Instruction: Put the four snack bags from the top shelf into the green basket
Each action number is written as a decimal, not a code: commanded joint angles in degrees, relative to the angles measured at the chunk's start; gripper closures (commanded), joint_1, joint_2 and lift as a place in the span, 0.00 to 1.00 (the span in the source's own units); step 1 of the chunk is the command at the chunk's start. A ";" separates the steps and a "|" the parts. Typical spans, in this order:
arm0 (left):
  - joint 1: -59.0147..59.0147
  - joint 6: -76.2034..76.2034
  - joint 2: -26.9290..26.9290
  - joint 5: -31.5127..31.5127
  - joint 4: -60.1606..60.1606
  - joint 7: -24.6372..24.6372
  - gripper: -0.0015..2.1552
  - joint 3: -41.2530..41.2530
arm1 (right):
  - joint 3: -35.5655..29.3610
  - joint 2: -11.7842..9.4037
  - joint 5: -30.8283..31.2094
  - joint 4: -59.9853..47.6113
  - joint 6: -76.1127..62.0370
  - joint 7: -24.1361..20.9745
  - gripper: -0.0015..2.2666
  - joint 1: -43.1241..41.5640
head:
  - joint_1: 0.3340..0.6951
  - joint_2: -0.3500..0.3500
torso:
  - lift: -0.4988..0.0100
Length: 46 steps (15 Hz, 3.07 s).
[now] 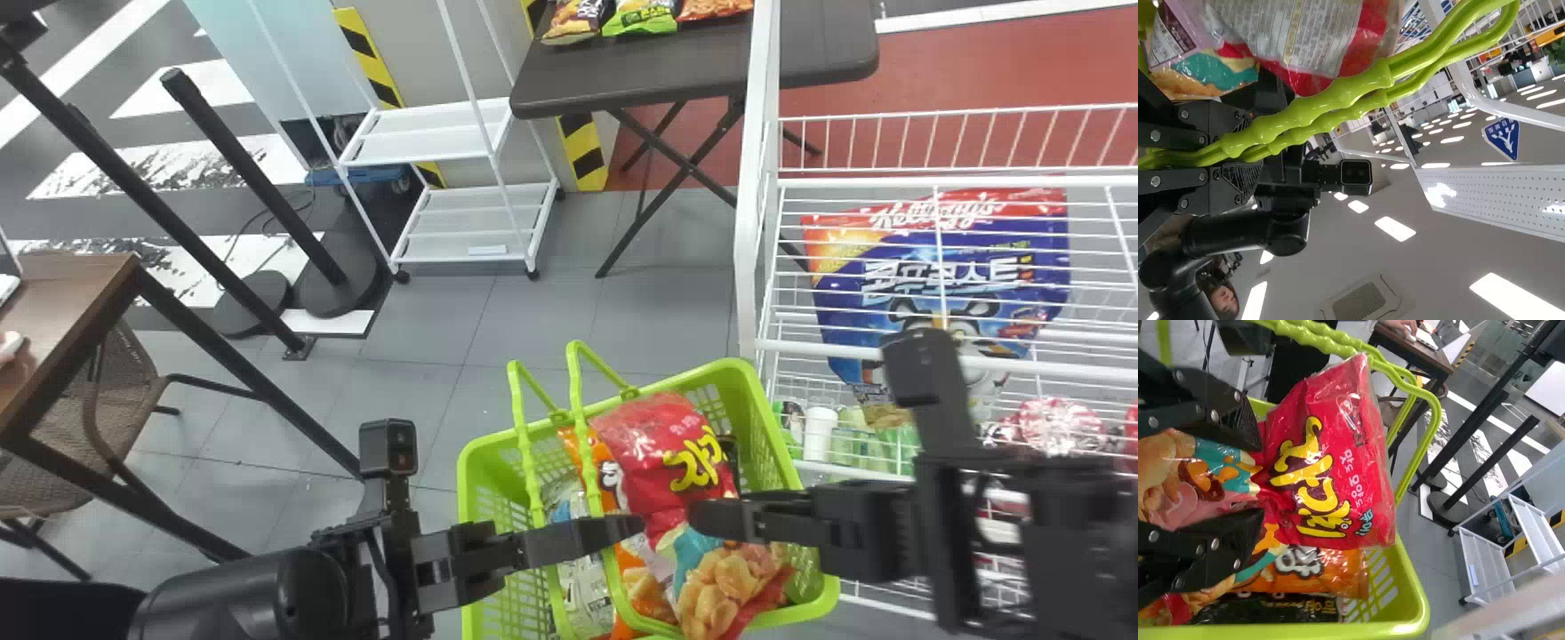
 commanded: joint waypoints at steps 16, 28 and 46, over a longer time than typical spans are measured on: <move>-0.13 0.00 -0.24 0.18 0.24 -0.56 1.00 0.09 | -1.84 0.67 47.30 10.91 -74.79 -9.92 0.01 14.90 | 1.00 0.66 | 0.98; 1.54 0.00 -1.20 0.01 -0.72 -0.56 1.00 1.24 | -9.23 1.73 44.31 12.76 -91.32 -7.28 0.01 23.34 | 1.00 0.49 | 0.98; 3.65 0.71 -1.20 0.36 -3.10 -0.56 1.00 1.50 | -8.61 2.17 43.34 9.51 -83.58 -7.37 0.01 23.78 | 1.00 0.51 | 0.98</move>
